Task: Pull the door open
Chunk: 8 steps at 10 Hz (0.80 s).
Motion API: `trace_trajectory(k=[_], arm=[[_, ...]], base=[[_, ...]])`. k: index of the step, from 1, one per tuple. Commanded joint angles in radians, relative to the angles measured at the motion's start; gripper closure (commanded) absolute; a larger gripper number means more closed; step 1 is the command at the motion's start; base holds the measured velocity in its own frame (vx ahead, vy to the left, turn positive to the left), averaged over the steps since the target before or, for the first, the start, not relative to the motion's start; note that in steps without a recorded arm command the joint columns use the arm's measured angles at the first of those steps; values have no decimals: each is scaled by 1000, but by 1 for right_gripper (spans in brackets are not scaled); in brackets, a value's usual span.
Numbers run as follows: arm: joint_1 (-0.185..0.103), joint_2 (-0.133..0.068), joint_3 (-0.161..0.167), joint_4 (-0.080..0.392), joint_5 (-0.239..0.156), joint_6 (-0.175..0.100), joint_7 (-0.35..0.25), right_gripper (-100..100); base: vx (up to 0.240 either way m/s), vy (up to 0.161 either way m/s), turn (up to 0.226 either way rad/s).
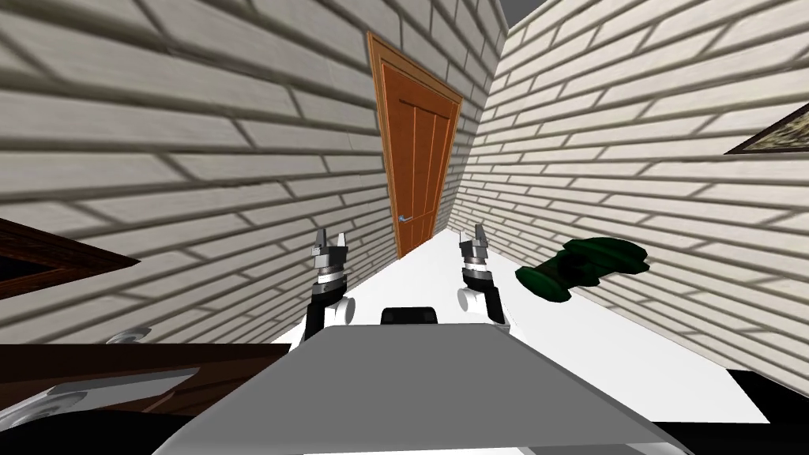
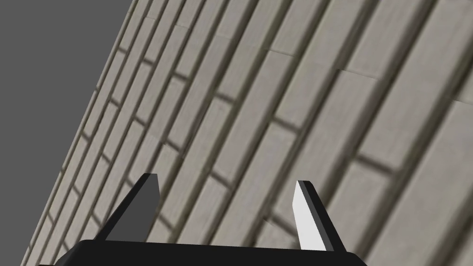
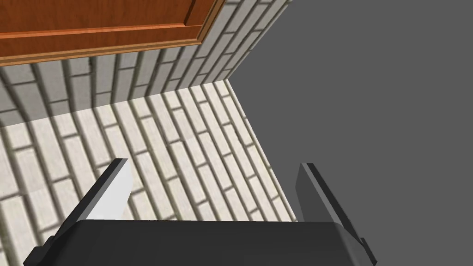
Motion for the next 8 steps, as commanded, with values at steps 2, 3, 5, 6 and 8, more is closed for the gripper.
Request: trace_trajectory(k=[2, 3, 5, 6, 8], arm=[[-18, -15, 7, 69, -1, -19, -13, -100], [-28, -22, 9, 99, -1, -27, -19, -100], [-46, -34, 14, 159, -2, -41, -30, -100], [-56, -41, 16, 186, -3, -49, -36, -100], [-77, -54, 21, 257, -4, -65, -48, -100]], base=[[87, -22, 128], [102, -19, 135], [84, -14, 143], [99, -21, 134], [99, -29, 147]])
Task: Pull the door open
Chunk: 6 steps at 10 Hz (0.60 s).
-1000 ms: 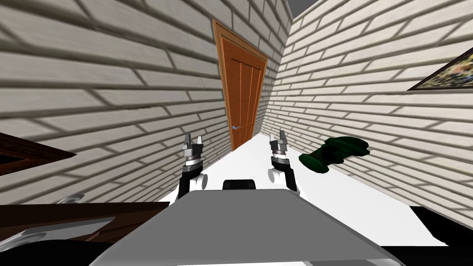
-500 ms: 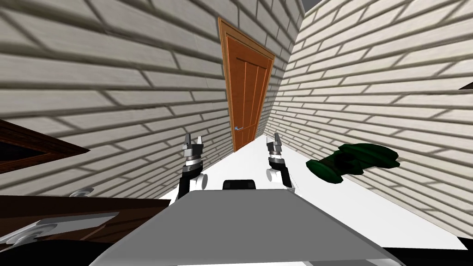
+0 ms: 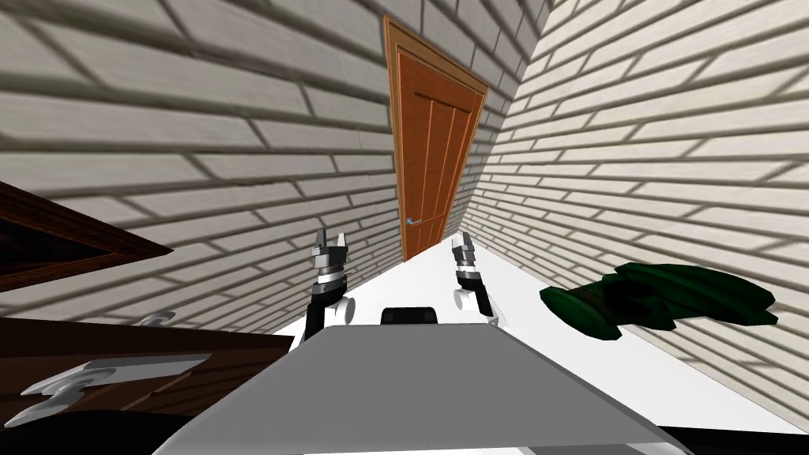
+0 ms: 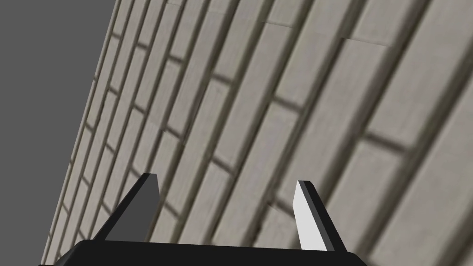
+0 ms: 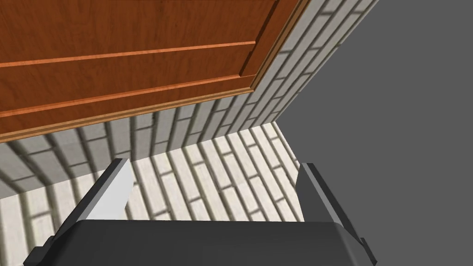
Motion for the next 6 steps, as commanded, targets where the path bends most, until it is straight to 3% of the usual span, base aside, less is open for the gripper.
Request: trace_trajectory(k=[1, 6], arm=[[-15, -8, 7, 50, 1, -13, -8, -100], [-58, -35, 18, 184, -1, -48, -34, -100]], base=[[90, -29, 170], [72, -26, 118]])
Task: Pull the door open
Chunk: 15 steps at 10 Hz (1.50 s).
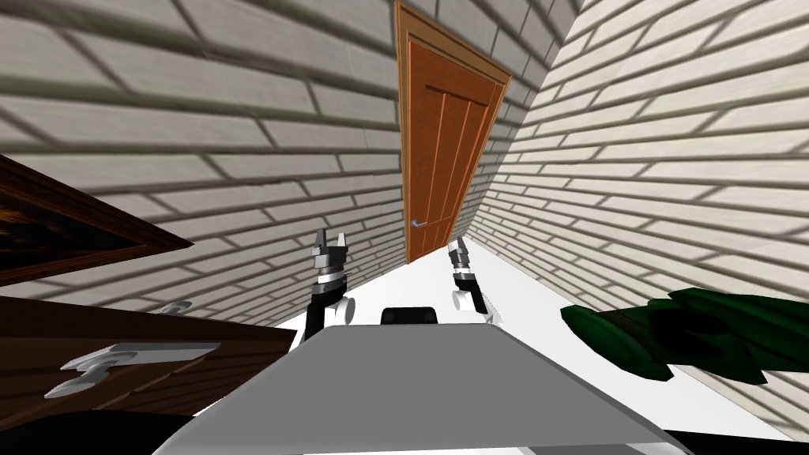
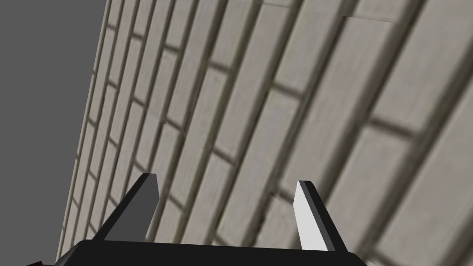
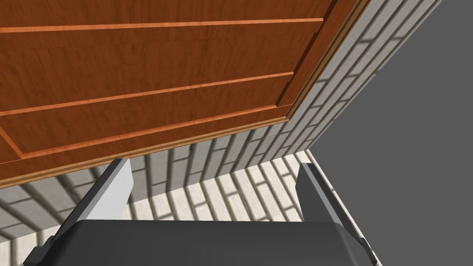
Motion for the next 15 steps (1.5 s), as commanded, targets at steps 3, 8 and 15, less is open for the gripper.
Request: trace_trajectory(k=[3, 8, 15], arm=[[-30, -17, 7, 98, -1, -25, -18, -100], [-64, -37, 16, 210, -3, -52, -39, -100], [-130, -75, 32, 424, -6, -104, -78, -100]], base=[[63, -25, 115], [66, -32, 110], [65, -39, 129]])
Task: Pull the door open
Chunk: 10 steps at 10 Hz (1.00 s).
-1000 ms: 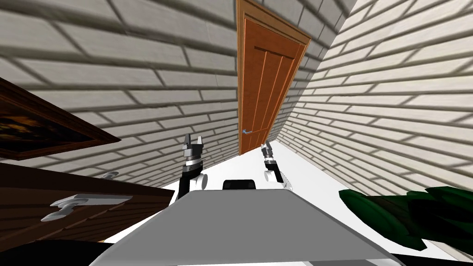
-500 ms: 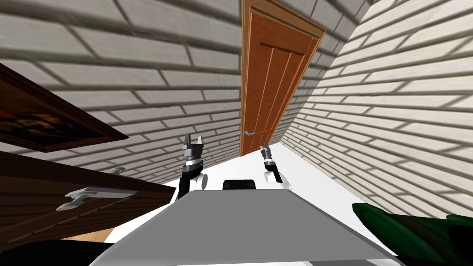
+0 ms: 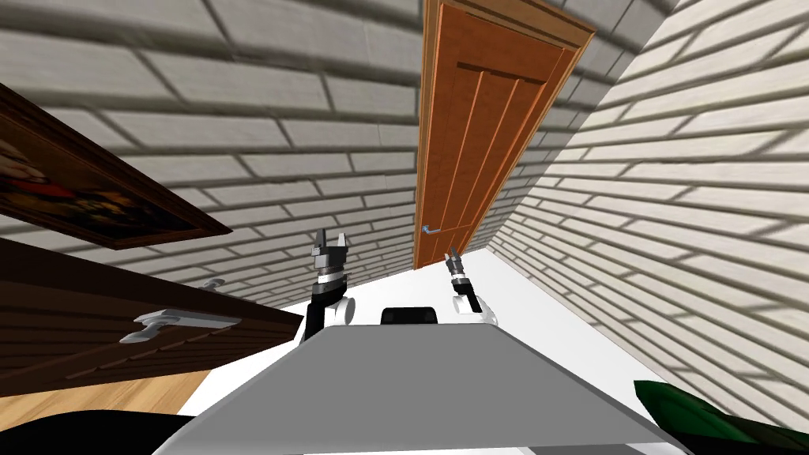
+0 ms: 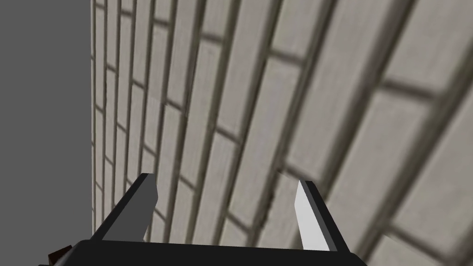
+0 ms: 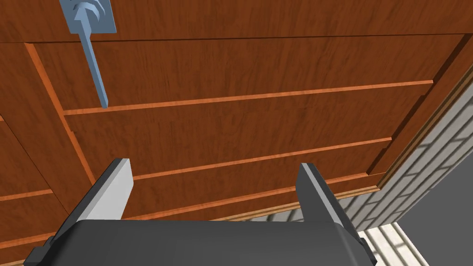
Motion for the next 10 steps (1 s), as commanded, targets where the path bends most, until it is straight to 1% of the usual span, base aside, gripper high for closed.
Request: trace_trajectory(k=[1, 4, 7, 8, 9, 10], arm=[[-13, -12, 4, 46, -1, -8, -12, -100], [-44, -29, 12, 143, -3, -32, -30, -100], [-72, -45, 19, 235, -5, -55, -48, -100], [-82, -51, 21, 263, -5, -62, -53, -100], [-82, -51, 21, 267, -5, -62, -53, -100], [-91, -56, 23, 295, -6, -69, -58, -100]], base=[[84, -49, 177], [86, -49, 134], [78, -64, 168], [71, -51, 102], [52, -31, 29], [42, -30, 81]])
